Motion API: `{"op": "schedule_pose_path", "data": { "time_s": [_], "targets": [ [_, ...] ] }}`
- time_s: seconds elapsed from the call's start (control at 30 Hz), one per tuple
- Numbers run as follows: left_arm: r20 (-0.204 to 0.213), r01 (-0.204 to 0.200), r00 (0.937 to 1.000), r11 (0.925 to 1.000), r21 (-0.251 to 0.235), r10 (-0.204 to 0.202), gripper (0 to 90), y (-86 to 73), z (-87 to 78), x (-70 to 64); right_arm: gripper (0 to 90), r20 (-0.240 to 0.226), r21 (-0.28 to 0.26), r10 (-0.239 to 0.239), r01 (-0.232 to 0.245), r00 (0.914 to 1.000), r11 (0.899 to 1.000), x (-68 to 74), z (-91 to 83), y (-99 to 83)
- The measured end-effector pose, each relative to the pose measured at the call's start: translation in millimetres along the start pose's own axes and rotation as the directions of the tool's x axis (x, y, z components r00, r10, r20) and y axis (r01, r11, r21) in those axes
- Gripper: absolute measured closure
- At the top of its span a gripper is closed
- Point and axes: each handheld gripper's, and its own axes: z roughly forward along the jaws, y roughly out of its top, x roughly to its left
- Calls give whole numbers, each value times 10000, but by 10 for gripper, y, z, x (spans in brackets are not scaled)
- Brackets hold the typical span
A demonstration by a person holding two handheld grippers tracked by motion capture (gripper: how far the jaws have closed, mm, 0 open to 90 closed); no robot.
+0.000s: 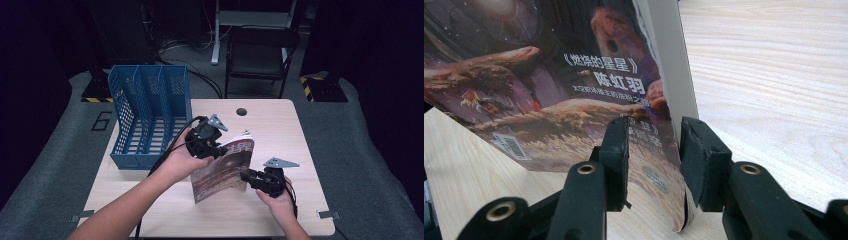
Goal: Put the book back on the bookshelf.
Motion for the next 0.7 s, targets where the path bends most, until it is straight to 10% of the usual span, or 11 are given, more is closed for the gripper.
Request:
{"op": "schedule_pose_path", "data": {
  "time_s": [0.7],
  "targets": [
    [-76, -74, 9999, 9969, 786, 81, 834, 73, 0, -3, 632, -209, -15, 9, -10, 9998, 10000, -19, 2, -6]
  ]
}}
